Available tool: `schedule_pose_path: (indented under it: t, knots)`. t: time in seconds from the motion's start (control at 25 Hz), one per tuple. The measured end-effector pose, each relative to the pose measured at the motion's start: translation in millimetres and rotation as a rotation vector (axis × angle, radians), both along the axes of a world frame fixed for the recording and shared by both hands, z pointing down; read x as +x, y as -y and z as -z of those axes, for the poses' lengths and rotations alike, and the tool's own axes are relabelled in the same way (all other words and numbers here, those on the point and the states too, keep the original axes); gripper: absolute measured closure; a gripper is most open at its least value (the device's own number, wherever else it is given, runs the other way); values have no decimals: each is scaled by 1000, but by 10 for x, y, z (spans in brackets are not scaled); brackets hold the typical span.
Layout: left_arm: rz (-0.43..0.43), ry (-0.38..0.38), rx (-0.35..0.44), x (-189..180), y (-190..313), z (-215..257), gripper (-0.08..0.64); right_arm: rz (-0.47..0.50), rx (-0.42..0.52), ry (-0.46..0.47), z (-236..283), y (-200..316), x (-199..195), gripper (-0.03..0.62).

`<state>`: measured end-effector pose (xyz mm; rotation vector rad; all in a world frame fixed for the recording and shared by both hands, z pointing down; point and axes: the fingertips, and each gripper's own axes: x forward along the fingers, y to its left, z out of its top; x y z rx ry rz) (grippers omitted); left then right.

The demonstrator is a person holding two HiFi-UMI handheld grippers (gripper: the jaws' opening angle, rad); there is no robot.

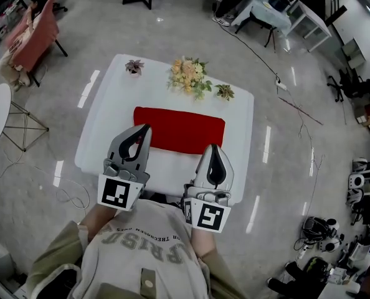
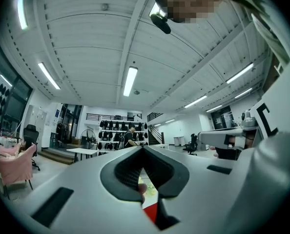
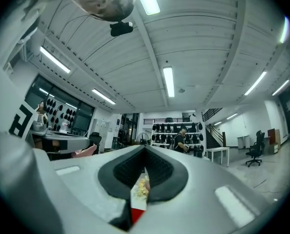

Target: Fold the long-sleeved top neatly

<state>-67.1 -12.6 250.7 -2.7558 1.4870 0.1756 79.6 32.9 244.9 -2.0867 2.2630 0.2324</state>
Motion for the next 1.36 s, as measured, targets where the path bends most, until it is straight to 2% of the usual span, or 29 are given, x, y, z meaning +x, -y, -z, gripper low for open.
schedule_pose_path:
  t: [0.24, 0.4, 0.6, 0.88, 1.04, 1.36]
  knots:
    - [-8, -7, 13, -33, -32, 64, 548, 4, 29, -49, 118, -53, -95, 591]
    - [-13, -2, 8, -67, -58, 51, 548, -23, -18, -116, 32, -59, -124, 592]
    - [-4, 3, 4, -151, -78, 33, 548, -48, -29, -138, 42, -99, -100, 592]
    - [-1, -8, -2, -171, -33, -11, 548, -44, -9, -132, 140, -60, -174, 592]
    - [-2, -14, -6, -173, -27, -42, 548, -49, 6, -92, 153, -59, -208, 592]
    - [-6, -21, -10, -153, 21, -66, 548, -47, 5, -100, 128, -15, -211, 592]
